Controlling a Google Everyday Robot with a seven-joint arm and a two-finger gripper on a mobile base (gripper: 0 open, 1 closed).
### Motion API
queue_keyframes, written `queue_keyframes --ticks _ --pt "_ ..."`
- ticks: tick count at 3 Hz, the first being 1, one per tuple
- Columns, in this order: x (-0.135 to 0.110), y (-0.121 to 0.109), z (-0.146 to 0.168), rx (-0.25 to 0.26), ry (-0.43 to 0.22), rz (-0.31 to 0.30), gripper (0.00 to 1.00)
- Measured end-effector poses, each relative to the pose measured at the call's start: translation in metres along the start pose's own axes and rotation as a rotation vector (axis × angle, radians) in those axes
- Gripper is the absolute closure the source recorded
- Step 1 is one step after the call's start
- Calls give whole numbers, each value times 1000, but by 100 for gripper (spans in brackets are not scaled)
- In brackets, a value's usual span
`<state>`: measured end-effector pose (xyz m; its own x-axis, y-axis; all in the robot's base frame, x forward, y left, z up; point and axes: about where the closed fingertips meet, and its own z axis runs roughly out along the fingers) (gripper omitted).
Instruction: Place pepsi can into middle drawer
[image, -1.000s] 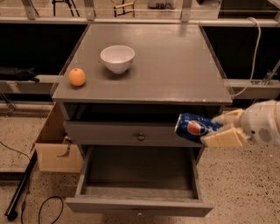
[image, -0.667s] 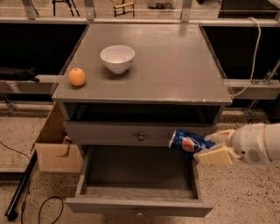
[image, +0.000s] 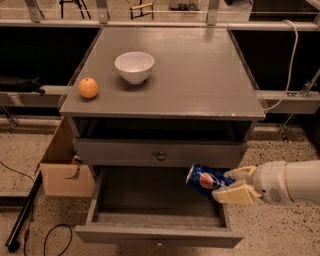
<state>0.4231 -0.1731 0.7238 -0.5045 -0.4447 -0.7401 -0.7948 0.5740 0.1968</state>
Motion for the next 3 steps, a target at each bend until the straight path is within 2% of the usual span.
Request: queue_keyframes --ticks 1,2,3 --pt "8 -3 21 -17 15 12 100" --pt "15 -25 49 -15 22 35 100" --pt "15 -25 50 -15 22 35 100"
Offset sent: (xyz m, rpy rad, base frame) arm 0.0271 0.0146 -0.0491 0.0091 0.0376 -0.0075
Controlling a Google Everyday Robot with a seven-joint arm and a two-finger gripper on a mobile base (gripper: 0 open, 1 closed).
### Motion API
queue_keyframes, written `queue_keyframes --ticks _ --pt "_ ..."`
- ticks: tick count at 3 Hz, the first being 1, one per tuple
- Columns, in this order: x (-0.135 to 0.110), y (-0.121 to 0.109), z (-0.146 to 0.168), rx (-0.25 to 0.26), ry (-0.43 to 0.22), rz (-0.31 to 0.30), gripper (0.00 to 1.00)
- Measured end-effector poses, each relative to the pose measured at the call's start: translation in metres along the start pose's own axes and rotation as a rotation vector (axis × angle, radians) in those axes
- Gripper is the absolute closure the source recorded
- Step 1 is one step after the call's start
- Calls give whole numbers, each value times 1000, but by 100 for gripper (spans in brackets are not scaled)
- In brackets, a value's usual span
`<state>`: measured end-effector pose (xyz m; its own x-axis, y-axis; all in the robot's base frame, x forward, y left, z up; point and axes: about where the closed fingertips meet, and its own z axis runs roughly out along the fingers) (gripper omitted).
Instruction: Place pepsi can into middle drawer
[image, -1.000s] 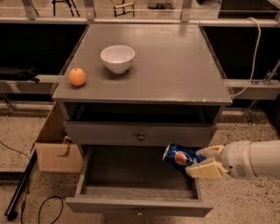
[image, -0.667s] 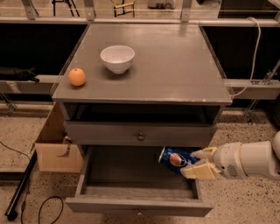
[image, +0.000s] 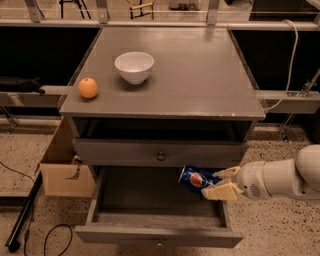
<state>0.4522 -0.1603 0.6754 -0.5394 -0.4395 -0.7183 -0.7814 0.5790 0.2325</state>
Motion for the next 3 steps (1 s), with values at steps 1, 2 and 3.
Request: queue_keyframes --ticks 1,2,3 --pt "11 1 14 -1 8 12 100" --pt "47 -7 51 -13 40 75 100" --pt "70 -32 91 -22 42 124 100"
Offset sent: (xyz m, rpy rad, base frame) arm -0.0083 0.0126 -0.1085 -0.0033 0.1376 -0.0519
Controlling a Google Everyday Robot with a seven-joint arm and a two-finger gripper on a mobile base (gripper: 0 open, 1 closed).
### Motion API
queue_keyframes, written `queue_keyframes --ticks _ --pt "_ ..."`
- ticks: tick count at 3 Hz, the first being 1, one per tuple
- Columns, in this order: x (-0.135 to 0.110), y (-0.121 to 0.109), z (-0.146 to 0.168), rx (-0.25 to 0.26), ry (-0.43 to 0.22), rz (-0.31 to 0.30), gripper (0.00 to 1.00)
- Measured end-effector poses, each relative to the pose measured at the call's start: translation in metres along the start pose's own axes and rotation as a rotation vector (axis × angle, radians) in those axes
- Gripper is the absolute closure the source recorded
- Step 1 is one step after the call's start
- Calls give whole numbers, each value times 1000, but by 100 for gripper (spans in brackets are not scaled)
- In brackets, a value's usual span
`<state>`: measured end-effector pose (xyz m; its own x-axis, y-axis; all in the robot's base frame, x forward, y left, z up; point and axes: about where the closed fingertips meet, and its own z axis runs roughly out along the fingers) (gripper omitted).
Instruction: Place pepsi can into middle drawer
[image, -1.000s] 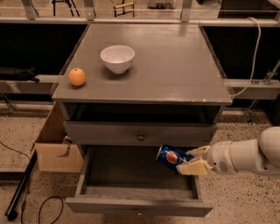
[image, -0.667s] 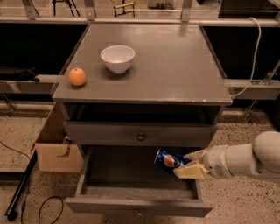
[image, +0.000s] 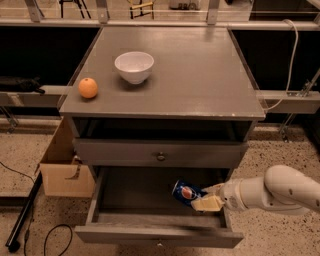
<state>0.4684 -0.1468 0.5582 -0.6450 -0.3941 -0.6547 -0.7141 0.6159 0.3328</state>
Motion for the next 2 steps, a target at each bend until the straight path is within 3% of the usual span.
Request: queue_keyframes --ticks 2 --pt "13 4 17 20 26 7 100"
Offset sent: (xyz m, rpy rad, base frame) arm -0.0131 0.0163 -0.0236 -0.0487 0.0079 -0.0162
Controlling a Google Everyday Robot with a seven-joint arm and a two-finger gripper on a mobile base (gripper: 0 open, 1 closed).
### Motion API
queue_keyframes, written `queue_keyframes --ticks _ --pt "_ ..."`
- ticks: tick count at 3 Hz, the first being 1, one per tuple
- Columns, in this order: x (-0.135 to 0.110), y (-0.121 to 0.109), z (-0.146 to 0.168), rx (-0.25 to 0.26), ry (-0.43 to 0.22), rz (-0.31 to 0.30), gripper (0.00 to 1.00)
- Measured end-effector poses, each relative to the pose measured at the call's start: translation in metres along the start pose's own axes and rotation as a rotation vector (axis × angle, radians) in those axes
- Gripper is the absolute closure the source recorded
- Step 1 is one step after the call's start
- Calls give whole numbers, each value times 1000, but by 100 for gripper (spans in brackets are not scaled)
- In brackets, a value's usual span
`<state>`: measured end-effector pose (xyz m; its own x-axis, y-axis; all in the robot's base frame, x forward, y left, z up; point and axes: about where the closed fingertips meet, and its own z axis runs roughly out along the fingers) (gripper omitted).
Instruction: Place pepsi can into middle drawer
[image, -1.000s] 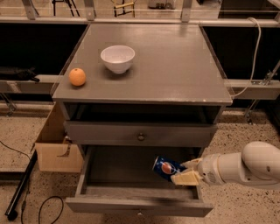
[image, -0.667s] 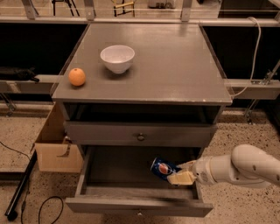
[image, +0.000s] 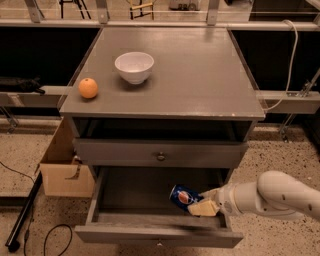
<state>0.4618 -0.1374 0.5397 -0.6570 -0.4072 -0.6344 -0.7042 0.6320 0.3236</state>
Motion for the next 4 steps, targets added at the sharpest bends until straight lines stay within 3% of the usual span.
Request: queue_keyframes --ticks 1,2,3,4 --pt "12 -7 28 13 51 28 100" --pt "12 -32 61 34 93 42 100" --pt "13 -47 85 26 96 60 100" --pt "17 -55 93 -7 48 88 100"
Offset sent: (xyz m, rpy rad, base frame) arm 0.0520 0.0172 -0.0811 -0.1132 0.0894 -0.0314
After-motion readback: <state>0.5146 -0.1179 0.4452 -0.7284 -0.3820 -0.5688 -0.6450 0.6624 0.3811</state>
